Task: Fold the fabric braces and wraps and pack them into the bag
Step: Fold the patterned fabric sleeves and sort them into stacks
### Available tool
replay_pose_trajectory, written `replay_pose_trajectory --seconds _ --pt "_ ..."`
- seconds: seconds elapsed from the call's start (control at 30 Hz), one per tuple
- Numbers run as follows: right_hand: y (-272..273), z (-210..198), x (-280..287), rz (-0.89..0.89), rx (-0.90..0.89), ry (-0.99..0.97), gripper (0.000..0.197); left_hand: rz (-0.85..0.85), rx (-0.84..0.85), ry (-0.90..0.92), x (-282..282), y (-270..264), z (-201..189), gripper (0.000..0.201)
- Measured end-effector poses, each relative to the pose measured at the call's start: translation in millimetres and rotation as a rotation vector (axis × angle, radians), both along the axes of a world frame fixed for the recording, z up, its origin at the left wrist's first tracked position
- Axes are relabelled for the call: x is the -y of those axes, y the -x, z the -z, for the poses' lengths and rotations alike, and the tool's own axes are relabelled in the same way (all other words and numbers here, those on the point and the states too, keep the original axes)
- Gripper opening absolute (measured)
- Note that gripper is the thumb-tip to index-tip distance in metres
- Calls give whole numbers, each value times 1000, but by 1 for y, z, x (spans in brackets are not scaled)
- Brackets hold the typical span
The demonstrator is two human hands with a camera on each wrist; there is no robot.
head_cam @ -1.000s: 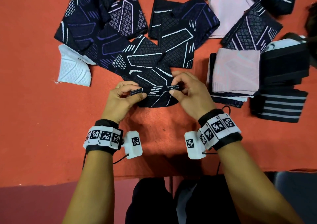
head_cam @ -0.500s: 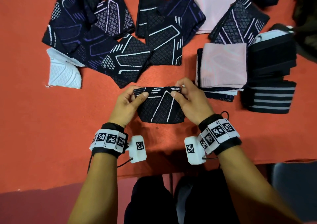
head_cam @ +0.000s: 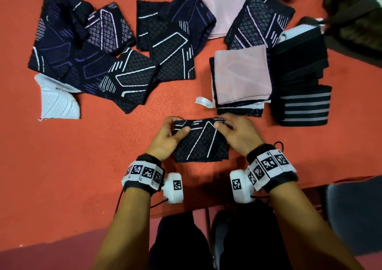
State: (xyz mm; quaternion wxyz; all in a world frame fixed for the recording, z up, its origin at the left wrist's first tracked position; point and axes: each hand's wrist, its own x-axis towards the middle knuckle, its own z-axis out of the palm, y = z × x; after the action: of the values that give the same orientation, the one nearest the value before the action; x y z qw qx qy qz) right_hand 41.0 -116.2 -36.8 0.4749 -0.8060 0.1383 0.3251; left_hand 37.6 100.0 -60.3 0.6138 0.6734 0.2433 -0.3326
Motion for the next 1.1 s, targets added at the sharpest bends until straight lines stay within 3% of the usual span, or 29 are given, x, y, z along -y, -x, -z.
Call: replay_pose_trajectory --seconds 0.1,0.27,0.43,0.57,0.77,0.87,1.1 --pt "3 6 16 30 -36 49 44 106 -10 42 15 -3 -1 44" --pt "1 -1 44 -10 -62 237 15 232 6 62 44 -6 -2 61" --pt "2 4 71 36 -161 245 28 407 112 -109 70 -19 -4 57" --pt "-1 -2 76 56 -141 266 23 478 123 -258 76 -28 -7 54" --pt "1 -8 63 62 -61 404 24 450 171 -351 81 -25 -13 42" --pt "4 -8 56 132 -75 491 36 457 186 -403 82 -25 -12 42" --pt "2 -10 38 36 -6 403 13 447 215 -467 85 -24 -6 44"
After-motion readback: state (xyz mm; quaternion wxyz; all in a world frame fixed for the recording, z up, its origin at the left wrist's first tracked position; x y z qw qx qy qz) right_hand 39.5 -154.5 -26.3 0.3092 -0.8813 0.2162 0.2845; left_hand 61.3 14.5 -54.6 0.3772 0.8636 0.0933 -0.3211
